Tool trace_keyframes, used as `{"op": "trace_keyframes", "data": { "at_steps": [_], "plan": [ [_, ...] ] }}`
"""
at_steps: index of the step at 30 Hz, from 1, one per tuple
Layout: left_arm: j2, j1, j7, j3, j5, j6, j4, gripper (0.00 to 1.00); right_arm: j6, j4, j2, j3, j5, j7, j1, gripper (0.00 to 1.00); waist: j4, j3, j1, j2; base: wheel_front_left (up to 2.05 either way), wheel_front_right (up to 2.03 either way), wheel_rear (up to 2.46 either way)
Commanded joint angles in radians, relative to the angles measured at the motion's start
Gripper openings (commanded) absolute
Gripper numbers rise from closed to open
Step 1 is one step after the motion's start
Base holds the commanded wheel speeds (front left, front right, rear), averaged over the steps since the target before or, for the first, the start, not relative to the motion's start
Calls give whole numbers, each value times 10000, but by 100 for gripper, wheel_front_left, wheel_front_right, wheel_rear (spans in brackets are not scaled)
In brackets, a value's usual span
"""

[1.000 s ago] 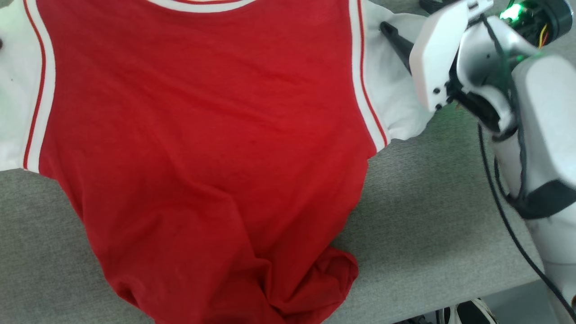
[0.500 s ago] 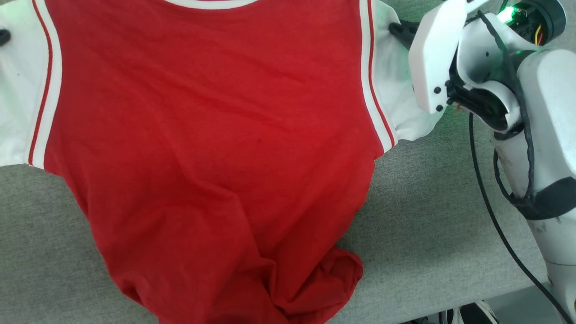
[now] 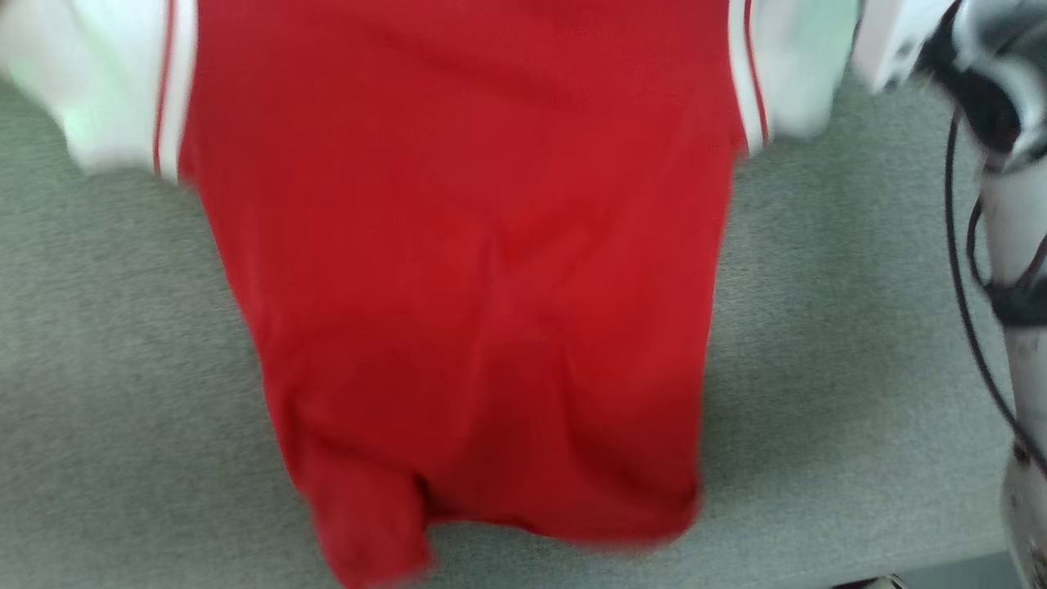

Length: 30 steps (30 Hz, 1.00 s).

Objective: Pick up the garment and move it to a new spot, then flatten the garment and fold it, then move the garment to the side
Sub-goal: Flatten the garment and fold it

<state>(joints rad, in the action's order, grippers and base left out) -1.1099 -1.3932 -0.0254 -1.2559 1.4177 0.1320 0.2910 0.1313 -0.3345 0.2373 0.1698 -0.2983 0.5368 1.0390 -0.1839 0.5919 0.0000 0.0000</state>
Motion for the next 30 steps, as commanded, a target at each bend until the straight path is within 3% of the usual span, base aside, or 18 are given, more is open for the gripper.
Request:
{"op": "trace_keyframes", "data": {
  "at_steps": [1, 6, 11, 15, 18, 21, 25, 30],
  "plan": [
    [211, -380, -389, 179, 158, -27, 258, 0, -11, -160, -308, -660, 436, -453, 478, 0, 219, -75, 0, 0, 0, 0, 0],
    [762, -1565, -1280, 787, 517, -27, 1020, 0, -9, -589, -1351, -2733, 2247, -1715, 2078, 0, 516, 10, 0, 0, 0, 0, 0],
    [1479, -3155, -1872, 1552, 584, -27, 2349, 0, -20, -997, -1786, -4134, 3662, -3101, 4163, 0, 692, 134, 0, 0, 0, 0, 0],
    [2088, -4199, -2223, 2263, 802, -28, 3219, 0, -21, -1703, -1837, -4758, 4177, -4087, 5543, 0, 790, 80, 0, 0, 0, 0, 0],
    [2230, -4347, -2305, 2564, 976, -28, 3340, 0, -20, -2275, -1838, -4776, 4463, -4367, 5852, 0, 768, -29, 0, 0, 0, 0, 0],
    [2315, -3815, -2332, 2527, 1236, -28, 3046, 0, -20, -3054, -1837, -4689, 4725, -4670, 5866, 0, 797, -216, 0, 0, 0, 0, 0],
    [1932, -2568, -2343, 2313, 1591, -27, 2226, 0, -18, -3901, -1851, -4524, 4728, -4942, 5201, 0, 808, -461, 0, 0, 0, 0, 0],
    [1682, -90, -2395, 2711, 2386, -27, 705, 0, -17, -4062, -1857, -3763, 4228, -4989, 3453, 0, 1020, -839, 0, 0, 0, 0, 0]
  ]
}}
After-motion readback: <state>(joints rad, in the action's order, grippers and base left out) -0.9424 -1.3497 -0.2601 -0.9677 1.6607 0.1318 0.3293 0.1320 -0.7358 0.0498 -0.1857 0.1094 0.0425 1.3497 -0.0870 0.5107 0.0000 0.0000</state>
